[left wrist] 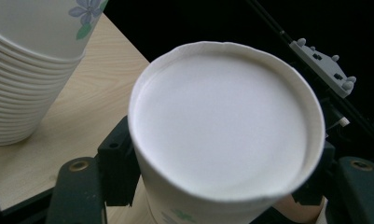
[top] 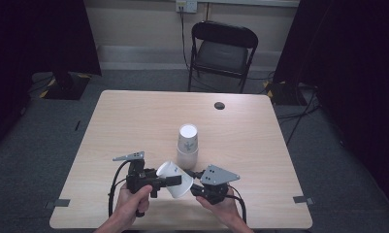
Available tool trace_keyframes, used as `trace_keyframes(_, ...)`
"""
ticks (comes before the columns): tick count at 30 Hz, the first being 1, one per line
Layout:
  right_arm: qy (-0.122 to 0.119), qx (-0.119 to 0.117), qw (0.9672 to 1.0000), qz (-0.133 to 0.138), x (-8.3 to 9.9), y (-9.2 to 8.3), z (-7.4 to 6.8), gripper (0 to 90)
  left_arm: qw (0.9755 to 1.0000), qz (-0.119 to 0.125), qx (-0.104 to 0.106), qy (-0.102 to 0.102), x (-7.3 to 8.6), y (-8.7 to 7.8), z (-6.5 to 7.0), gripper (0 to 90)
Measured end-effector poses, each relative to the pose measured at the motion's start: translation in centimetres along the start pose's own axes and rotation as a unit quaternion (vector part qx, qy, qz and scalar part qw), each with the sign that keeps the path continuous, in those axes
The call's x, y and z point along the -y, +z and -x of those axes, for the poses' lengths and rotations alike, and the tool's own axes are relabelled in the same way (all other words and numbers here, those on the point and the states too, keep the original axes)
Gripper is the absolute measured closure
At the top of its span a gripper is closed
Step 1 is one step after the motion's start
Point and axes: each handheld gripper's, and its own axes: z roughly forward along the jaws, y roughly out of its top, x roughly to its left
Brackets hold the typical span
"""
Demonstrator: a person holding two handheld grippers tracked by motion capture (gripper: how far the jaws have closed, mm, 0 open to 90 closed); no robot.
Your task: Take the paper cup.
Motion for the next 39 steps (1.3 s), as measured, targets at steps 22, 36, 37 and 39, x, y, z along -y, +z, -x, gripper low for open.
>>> trace_keyframes(22, -0.001, 0.003, 0.9995, 0.033, -0.2, -0.7, -0.1, 85.0, 0.9986, -0.011, -0.004, 0.052, -0.5, -0.2, 0.7, 23.2)
trace_keyframes(36, 0.011, 0.006, 0.9992, 0.039, -0.3, -1.3, 0.7, 85.9, 0.9952, -0.025, -0.030, 0.090, -0.4, -0.5, 0.6, 14.7)
trace_keyframes(37, 0.013, 0.004, 0.9992, 0.038, -0.3, -1.3, 0.8, 85.9, 0.9952, -0.025, -0.030, 0.090, -0.4, -0.5, 0.6, 14.7)
trace_keyframes(39, 0.013, 0.005, 0.9992, 0.037, -0.3, -1.4, 0.9, 86.0, 0.9942, -0.021, -0.035, 0.099, -0.4, -0.7, 0.7, 14.7)
